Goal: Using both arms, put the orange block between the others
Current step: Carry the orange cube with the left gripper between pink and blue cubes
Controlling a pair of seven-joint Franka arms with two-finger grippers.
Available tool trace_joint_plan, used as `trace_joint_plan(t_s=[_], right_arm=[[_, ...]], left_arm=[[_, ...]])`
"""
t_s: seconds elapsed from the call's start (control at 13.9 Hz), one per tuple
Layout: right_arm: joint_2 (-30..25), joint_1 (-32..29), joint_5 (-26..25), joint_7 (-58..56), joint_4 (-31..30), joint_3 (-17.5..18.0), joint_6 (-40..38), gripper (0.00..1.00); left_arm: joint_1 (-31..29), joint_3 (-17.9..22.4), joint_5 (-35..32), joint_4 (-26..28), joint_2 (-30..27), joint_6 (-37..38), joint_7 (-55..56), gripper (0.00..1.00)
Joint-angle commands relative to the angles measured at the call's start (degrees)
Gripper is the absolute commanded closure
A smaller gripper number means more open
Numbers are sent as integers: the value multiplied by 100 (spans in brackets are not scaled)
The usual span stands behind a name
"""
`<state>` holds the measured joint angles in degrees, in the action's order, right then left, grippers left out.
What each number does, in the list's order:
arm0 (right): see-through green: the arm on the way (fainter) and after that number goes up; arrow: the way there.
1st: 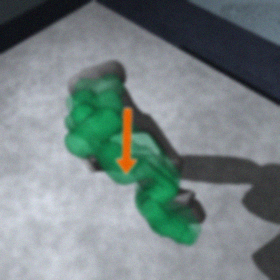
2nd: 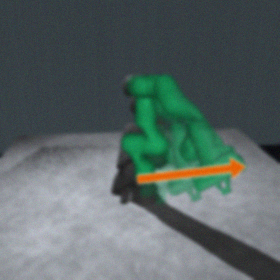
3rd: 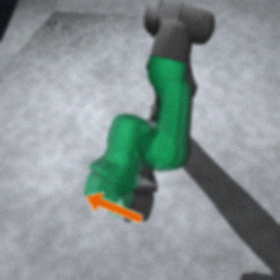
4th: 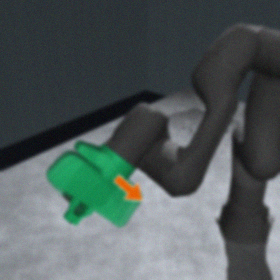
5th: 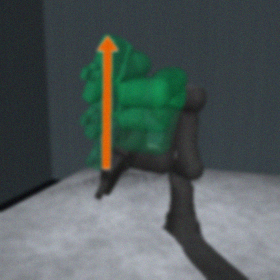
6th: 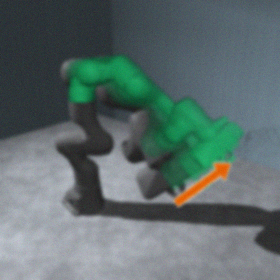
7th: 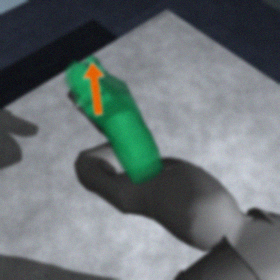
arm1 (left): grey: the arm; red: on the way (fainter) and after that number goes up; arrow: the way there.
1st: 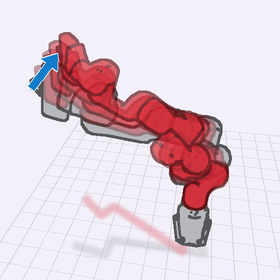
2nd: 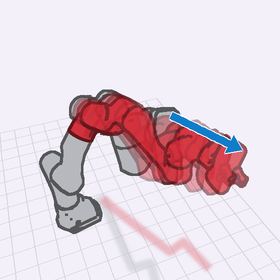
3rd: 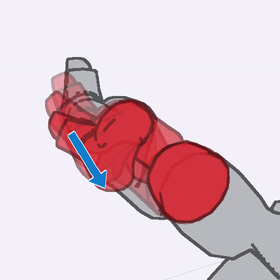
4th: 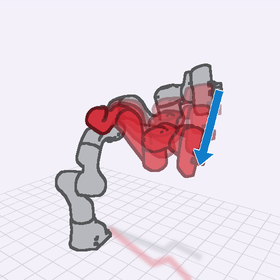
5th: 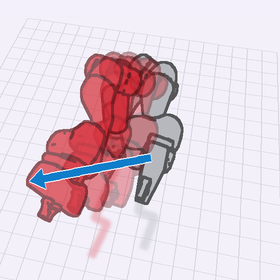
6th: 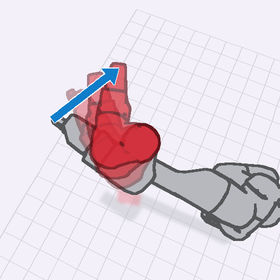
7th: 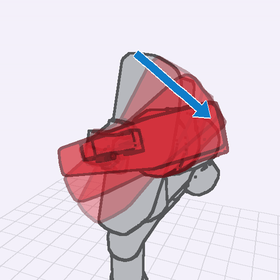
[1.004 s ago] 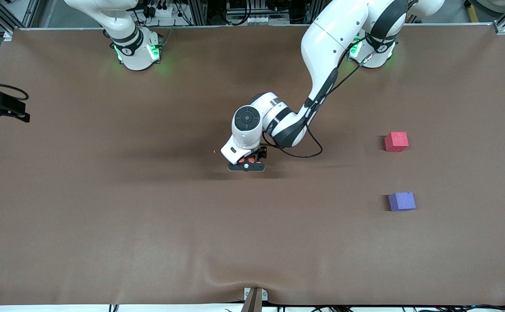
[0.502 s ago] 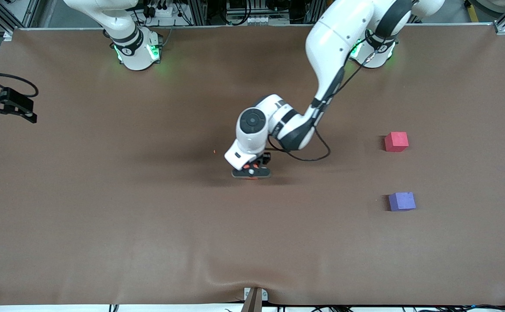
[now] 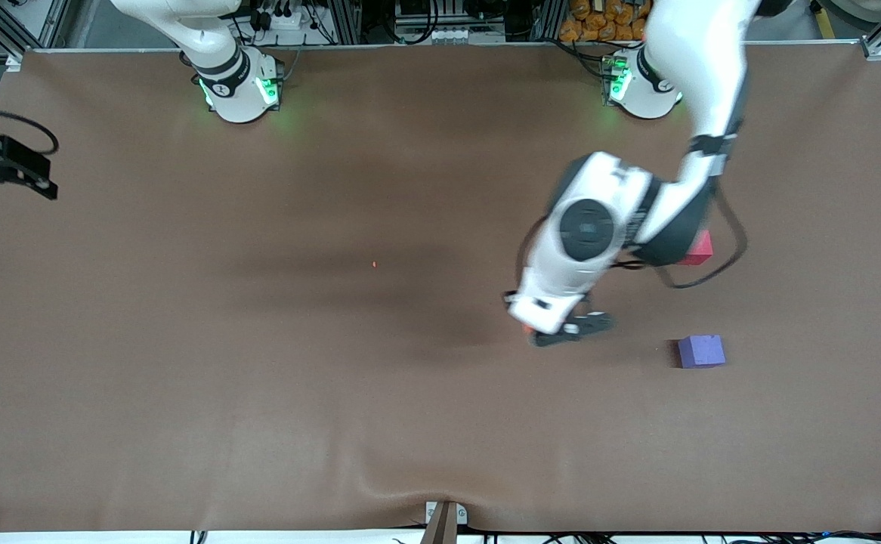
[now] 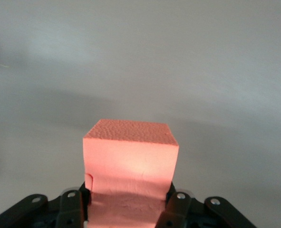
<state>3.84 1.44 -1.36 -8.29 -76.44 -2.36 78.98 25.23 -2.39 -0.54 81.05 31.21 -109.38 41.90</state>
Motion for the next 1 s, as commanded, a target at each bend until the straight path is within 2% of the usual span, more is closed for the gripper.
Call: trace_joint_plan(t_s=[0.0,0.14,0.29,0.5,0.57,0.79,0.93], right_arm=[[-349,-21,354,38,-530,-439,13,0],[-445,-65,584,47,-775,-476,21,0],[-542,-82,585,65,-890,-458,13,0],[-498,-188,585,91,-935,-450,4,0],[-498,-179,576,100,-935,-441,-5,0],[-472,-311,410,91,-926,-353,-49,0],[-472,-250,216,100,-908,-353,-49,0]], left_arm=[[-718,-77,-26,1104,-694,-93,-689,95],[-1211,-95,-25,1561,-914,-119,-1095,95],[-1772,-104,-25,1931,-1082,-294,-1498,95],[-2713,-130,45,2335,-1091,-645,-3122,94],[-2803,-139,54,2519,-1091,-768,-3405,94],[-3093,-148,54,3222,-1074,-1821,-3855,93],[-3111,-148,54,3426,-1021,-2174,-3882,92]])
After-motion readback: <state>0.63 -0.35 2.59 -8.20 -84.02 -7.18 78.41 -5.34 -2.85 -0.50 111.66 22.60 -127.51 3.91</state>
